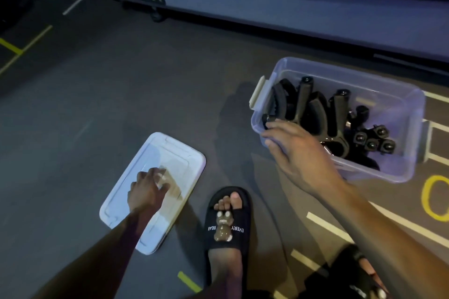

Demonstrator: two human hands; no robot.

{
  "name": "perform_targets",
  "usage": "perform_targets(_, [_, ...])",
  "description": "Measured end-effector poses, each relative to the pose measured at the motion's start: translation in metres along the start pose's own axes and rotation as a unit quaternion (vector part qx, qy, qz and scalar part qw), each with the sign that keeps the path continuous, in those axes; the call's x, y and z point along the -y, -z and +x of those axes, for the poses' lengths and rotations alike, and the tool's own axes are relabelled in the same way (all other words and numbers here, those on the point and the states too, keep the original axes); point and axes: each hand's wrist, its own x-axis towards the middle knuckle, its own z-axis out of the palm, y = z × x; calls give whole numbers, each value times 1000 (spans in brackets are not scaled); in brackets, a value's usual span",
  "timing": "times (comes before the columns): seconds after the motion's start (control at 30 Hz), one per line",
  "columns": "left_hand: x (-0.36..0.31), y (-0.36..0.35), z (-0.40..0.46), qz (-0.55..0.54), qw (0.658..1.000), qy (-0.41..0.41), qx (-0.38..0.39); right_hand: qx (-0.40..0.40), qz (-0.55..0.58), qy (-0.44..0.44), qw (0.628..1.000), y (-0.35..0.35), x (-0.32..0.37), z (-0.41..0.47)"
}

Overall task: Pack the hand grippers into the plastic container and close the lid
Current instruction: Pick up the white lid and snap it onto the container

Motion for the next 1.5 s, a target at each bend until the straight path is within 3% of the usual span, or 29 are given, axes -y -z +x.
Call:
perform_targets(0.2, [12,-10,9,-84,993,77,25,-9,-5,-23,1000,-1,-1,-10])
perform_targets(0.4, [10,-9,10,45,995,-67,56,-13,8,-45,999,-1,0,-21])
perform_targets(0.47, [3,2,10,36,994,-98,27,-20,17,-47,999,3,0,-23])
perform_targets(0.57, [-30,43,20,-46,987,-131,-75,-47,21,-71,996,14,-9,-25])
perform_targets(0.7, [-104,129,33,-113,945,-233,-198,-130,55,-109,984,34,-22,-23])
perform_targets(0.8, [-172,176,24,-180,908,-341,-161,-218,145,-192,946,55,-39,-19])
perform_targets(0.97, [-277,166,-13,-48,834,-544,-85,-356,333,-307,817,95,-65,-19])
perform_targets(1.03, [-304,148,-25,-36,806,-586,-76,-368,369,-335,785,105,-76,-26])
perform_targets(1.13, [-323,127,-28,-65,788,-607,-79,-344,411,-355,766,112,-90,-39])
perform_targets(1.23, [-324,119,-20,-111,798,-584,-92,-367,390,-371,758,116,-104,-49])
perform_targets(1.33, [-311,118,1,-136,845,-502,-122,-382,360,-419,741,114,-119,-56])
perform_targets(1.43, [-294,113,22,-126,902,-397,-117,-355,289,-445,769,103,-127,-59])
perform_targets(1.5, [-289,108,32,-130,927,-345,-71,-332,231,-460,791,97,-127,-58])
